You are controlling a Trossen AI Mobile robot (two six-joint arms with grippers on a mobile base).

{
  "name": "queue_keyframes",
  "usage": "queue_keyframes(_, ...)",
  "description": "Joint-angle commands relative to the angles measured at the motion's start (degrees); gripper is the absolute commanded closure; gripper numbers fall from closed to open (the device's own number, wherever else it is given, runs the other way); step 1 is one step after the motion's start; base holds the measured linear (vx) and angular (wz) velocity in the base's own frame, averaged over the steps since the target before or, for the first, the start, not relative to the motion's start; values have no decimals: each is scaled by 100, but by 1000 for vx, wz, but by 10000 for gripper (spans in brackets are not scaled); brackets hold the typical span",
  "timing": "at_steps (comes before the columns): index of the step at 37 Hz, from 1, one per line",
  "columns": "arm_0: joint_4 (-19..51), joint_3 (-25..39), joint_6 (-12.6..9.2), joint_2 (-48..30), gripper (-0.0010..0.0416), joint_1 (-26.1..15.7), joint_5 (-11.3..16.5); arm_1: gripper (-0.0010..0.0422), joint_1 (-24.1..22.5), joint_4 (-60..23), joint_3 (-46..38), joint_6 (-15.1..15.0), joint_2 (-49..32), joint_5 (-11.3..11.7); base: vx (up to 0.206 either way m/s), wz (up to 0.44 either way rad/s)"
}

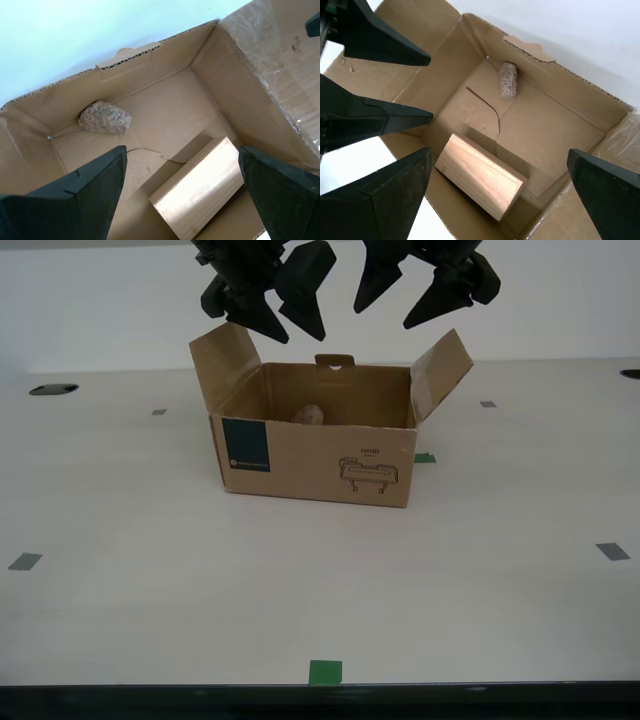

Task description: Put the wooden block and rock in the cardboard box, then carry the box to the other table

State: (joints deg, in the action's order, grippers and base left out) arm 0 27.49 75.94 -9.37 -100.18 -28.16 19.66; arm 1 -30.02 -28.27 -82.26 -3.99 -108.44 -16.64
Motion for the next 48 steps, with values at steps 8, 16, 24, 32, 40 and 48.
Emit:
queue_keyframes(8,221,7,-122,374,41,37,-28,99,20,-859,-476,544,4,-33,0,0)
queue_keyframes(16,605,7,-170,767,23,118,-164,98,42,-1681,-1294,964,4,-33,0,0)
queue_keyframes(24,837,7,-273,1178,16,240,-369,98,76,-2170,-1980,966,4,-28,0,0)
queue_keyframes(32,1364,7,-317,1475,16,553,-367,98,249,-2900,-2483,870,4,50,0,0)
queue_keyframes(40,1674,7,-306,1661,16,876,-367,98,553,-3335,-2546,778,4,98,0,0)
queue_keyframes(48,1939,7,-240,1620,16,968,-363,98,874,-3442,-2347,734,4,98,0,0)
